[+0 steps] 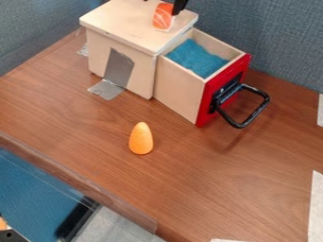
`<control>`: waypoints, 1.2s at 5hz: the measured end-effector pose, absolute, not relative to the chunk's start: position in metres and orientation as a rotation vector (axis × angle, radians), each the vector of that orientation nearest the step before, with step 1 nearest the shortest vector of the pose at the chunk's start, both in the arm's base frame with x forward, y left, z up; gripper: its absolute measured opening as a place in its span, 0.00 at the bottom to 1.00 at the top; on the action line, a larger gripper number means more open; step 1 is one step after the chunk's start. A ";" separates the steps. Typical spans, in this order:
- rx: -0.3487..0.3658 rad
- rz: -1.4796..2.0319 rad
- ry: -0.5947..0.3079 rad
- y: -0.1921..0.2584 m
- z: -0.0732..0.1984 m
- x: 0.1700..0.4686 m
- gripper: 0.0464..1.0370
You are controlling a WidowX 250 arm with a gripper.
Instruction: Removed the object from the drawer
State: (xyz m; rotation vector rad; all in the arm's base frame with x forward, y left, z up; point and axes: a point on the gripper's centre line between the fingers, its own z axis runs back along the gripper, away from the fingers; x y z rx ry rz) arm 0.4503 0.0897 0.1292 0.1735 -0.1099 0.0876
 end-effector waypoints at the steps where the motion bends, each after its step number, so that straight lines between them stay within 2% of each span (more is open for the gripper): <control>1: 0.164 0.093 -0.100 0.094 0.124 0.450 0.65; 2: 0.158 0.091 -0.092 0.091 0.119 0.448 0.49; 3: 0.140 0.054 -0.107 0.081 0.121 0.440 0.49; 4: 0.090 -0.019 -0.125 0.057 0.126 0.427 0.49; 5: 0.049 -0.114 -0.175 0.034 0.142 0.407 0.49; 6: 0.012 -0.252 -0.198 0.013 0.148 0.375 0.49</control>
